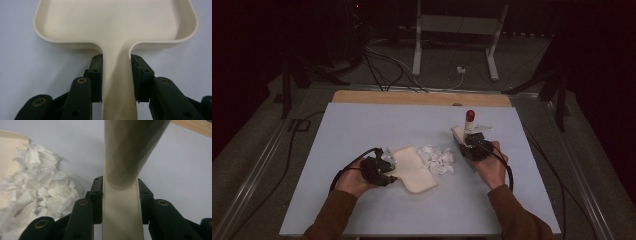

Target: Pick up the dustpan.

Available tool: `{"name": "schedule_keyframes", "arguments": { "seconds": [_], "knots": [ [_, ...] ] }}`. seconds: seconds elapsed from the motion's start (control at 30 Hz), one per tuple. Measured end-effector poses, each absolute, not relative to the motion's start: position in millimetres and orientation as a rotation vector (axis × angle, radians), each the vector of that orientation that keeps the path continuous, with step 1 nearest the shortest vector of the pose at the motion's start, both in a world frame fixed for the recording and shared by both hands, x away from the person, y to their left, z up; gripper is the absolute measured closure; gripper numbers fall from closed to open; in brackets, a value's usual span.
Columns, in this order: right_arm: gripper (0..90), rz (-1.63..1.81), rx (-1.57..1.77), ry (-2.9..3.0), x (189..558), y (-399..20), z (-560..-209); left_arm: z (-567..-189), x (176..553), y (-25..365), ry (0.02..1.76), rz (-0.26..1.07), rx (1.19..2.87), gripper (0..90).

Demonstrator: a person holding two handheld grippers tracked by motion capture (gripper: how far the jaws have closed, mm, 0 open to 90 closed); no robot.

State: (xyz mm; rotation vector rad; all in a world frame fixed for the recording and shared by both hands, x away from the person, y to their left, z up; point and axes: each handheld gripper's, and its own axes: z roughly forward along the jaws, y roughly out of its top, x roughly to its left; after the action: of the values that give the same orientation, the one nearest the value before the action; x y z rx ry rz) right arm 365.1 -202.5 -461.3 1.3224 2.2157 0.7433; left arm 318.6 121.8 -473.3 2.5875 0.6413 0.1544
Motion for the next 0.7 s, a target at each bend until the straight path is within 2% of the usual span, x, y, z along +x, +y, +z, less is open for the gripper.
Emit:
{"name": "schedule_keyframes", "arguments": {
  "seconds": [0.7],
  "knots": [
    [67.1, 0.745, 1.282, 2.247, 361, -182, -460, -473, 319, 122, 0.637, 0.156, 2.593, 66.7]
  ]
}}
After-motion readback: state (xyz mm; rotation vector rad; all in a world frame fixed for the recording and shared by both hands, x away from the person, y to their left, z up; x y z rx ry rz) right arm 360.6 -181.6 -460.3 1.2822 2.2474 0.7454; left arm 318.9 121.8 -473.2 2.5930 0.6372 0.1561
